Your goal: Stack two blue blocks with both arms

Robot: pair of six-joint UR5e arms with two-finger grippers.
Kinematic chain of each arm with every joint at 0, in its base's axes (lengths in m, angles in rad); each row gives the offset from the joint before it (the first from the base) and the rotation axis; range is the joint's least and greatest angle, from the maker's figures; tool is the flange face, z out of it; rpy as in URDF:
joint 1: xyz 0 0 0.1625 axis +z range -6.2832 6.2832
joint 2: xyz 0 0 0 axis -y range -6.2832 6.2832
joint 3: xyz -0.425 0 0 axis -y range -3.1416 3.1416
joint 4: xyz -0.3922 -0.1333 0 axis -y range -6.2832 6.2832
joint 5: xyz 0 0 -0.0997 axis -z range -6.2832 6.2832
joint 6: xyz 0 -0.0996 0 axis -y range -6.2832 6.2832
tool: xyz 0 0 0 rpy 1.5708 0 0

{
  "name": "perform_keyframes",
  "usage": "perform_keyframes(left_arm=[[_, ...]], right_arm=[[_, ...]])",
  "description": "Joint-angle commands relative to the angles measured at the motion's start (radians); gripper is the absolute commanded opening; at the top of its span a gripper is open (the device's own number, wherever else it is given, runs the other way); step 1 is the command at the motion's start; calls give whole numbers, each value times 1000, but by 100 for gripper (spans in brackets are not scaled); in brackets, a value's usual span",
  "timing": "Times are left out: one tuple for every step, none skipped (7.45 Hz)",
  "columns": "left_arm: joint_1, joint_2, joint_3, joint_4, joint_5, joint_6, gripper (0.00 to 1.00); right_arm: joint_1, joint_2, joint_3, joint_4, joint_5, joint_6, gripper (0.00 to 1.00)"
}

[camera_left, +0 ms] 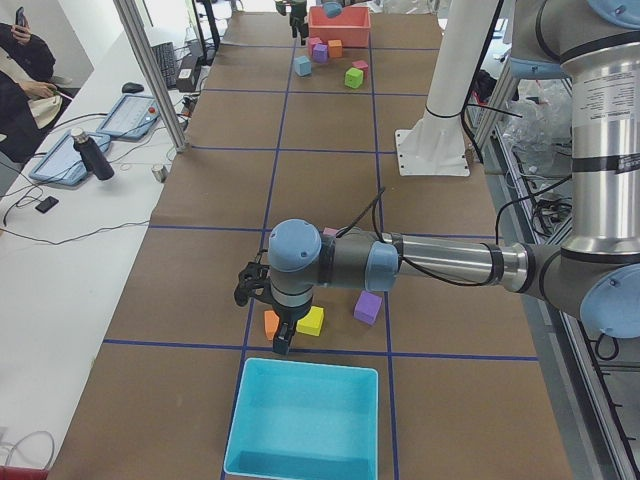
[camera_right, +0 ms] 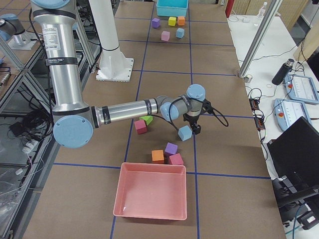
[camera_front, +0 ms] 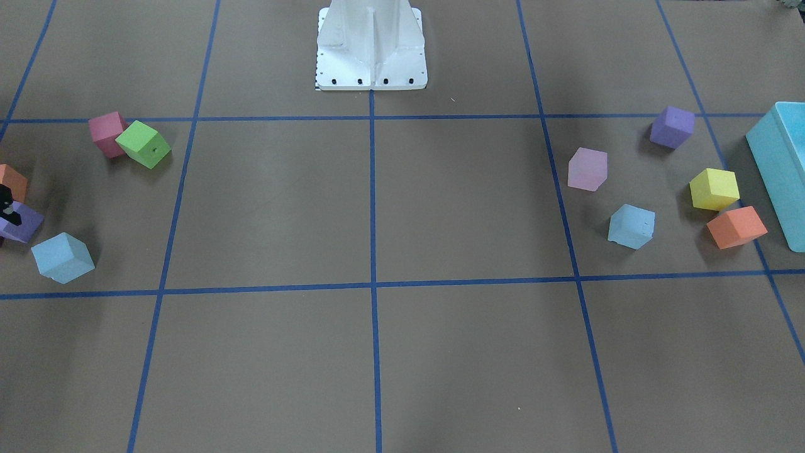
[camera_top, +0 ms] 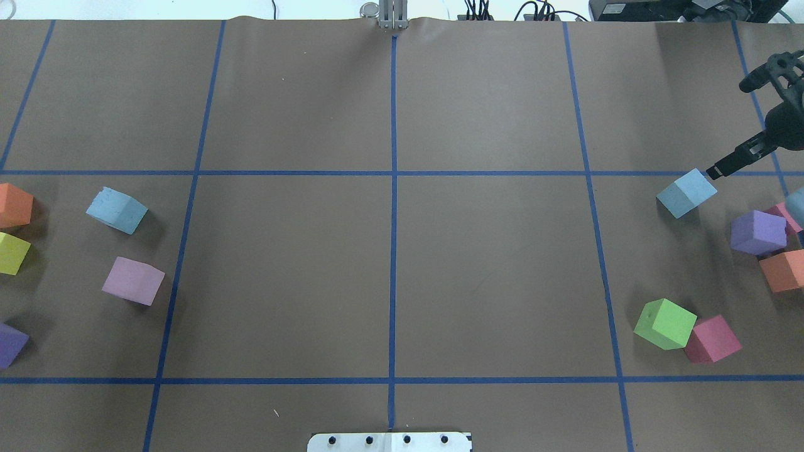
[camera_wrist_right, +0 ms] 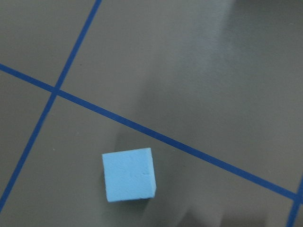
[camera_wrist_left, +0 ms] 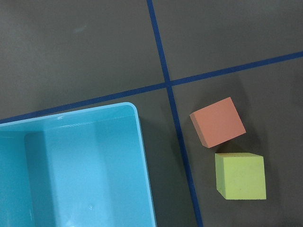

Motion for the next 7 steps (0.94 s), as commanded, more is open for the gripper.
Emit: perform_keyframes(left_arm=[[0, 2, 0, 0, 0, 0, 98], [0, 2, 0, 2, 0, 0, 98], [0, 2, 0, 2, 0, 0, 98], [0, 2, 1, 3, 0, 0, 98], [0, 2, 2, 3, 0, 0, 98], [2, 4, 3, 3, 0, 0, 98], [2, 7, 5, 3, 0, 0, 98]], right_arm=[[-29, 10, -92, 99, -11, 24, 99], [-47, 10, -92, 101, -9, 41, 99], [-61, 10, -92, 101, -12, 59, 98], [-65, 12, -91, 101, -14, 67, 97], [-67, 15, -86, 101, -14, 75, 98], [-82, 19, -86, 103, -18, 99, 97], [-99, 22, -92, 103, -38, 101, 97]])
